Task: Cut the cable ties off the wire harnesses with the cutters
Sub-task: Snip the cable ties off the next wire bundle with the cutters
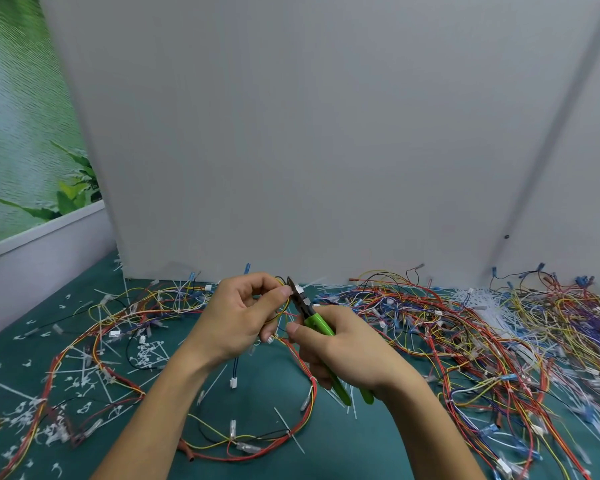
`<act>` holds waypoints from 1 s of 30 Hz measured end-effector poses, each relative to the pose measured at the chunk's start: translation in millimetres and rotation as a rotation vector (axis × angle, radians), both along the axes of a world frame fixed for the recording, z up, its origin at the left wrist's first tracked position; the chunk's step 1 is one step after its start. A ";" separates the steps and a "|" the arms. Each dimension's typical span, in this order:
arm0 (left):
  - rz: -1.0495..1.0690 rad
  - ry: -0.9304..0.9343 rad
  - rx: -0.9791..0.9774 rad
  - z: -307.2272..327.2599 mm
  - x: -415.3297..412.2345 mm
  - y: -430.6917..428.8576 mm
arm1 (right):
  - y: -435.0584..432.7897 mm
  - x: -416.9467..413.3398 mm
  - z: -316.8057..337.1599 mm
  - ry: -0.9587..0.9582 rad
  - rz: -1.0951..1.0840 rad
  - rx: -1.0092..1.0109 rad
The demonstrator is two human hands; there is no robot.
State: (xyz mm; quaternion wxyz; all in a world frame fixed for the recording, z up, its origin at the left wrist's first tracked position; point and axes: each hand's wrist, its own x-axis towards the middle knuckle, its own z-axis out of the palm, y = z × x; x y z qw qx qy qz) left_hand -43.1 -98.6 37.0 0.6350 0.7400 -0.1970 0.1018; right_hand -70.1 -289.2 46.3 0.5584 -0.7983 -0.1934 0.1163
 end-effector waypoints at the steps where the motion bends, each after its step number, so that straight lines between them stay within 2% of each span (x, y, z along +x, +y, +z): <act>1: -0.004 0.004 -0.011 0.0 0.0 -0.3 | 0.3 0.2 -0.3 0.004 -0.004 0.009; 30: -0.051 0.046 -0.005 -0.2 1.9 2.4 | 4.0 2.6 -4.9 0.025 -0.003 0.020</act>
